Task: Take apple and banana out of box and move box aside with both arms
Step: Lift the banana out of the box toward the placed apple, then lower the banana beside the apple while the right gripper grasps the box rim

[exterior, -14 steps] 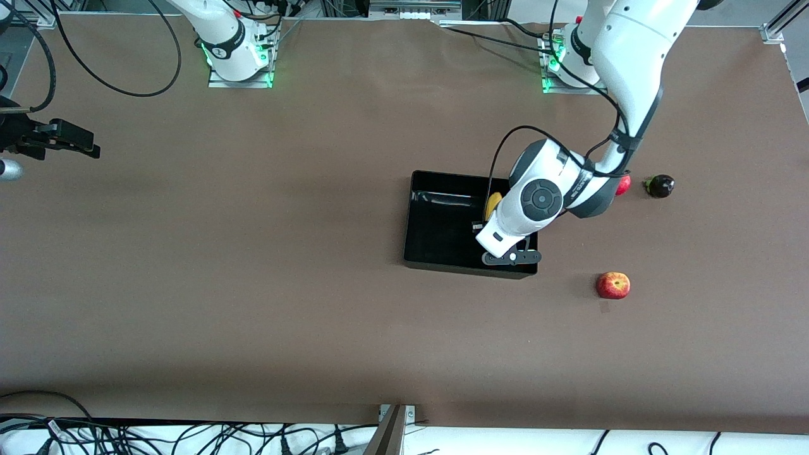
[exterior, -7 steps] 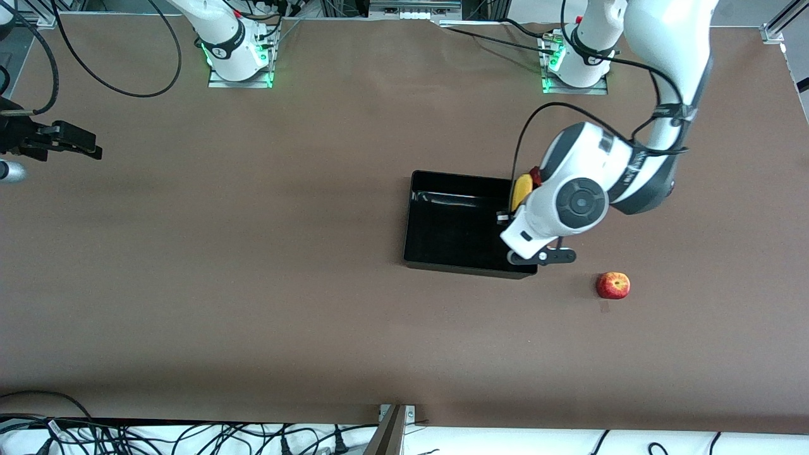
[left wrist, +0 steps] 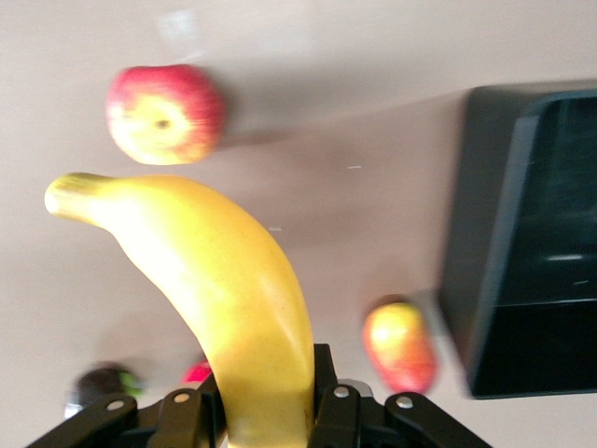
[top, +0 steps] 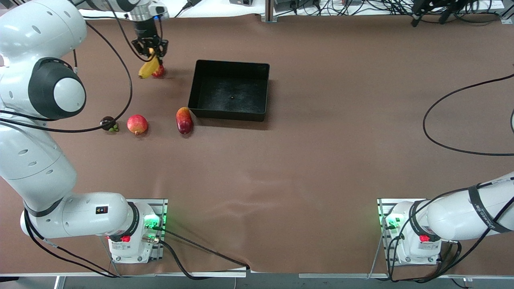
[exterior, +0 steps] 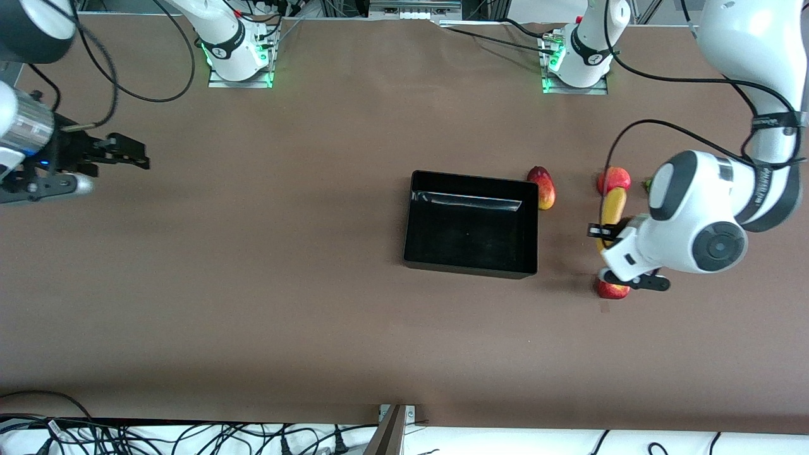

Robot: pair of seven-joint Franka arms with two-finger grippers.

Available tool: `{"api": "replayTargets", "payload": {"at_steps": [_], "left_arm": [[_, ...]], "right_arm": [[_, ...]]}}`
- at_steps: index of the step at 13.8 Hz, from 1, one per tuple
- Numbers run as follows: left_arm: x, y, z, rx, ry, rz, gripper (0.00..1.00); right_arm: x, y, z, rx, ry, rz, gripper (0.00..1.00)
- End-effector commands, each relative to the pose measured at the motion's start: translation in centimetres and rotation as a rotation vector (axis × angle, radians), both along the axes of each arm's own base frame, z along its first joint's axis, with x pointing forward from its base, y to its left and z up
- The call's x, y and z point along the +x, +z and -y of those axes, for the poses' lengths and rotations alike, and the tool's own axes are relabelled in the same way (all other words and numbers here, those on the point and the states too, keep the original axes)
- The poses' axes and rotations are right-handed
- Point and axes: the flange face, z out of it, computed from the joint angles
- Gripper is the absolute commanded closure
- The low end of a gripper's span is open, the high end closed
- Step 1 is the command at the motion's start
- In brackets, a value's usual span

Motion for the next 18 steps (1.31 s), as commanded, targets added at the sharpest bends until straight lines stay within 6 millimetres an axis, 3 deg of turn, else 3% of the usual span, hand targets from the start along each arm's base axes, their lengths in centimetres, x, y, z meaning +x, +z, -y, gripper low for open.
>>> {"api": "replayTargets", "payload": {"at_steps": [1,3,4,5,7,10,13,14,18], "left_arm": [[0.8,-0.9,-6.1,0.014,-0.099,-0.006,1.0],[2.5,-2.5,-11.1,0.028,-0.139,0.085,1.0],[3.0,-4.0,-13.4,0.022,-0.138,0.115,1.0],[3.4,-5.4,-14.4,0.03,-0.162,0.145,1.0],[3.9,-8.7,-15.3,0.069,-0.2,0.161,1.0],[4.5,-11.6,-16.2,0.074,-0.19,0.22,1.0],[4.7,-13.8,-16.8,0.065,-0.181,0.255,1.0],[4.7,-14.3,-16.8,0.061,-0.18,0.263,1.0],[5.0,-16.1,-16.5,0.06,-0.141,0.299,1.0]], "right_arm": [[0.8,-0.7,-3.7,0.021,0.019,0.009,0.0],[1.7,-1.7,-5.0,0.103,-0.079,0.021,0.0],[2.1,-3.0,-6.9,0.13,-0.119,0.0,0.0],[2.4,-4.7,-9.7,0.154,-0.144,-0.014,0.0],[2.7,-7.0,-15.6,0.149,-0.214,0.013,0.0],[2.5,-10.4,-22.2,0.139,-0.376,0.039,0.0],[0.3,-12.8,-29.2,0.139,-0.384,0.056,0.0],[-0.2,-13.6,-30.7,0.139,-0.379,0.056,0.0],[-3.9,-19.5,-38.5,0.106,-0.387,0.057,0.0]]}}
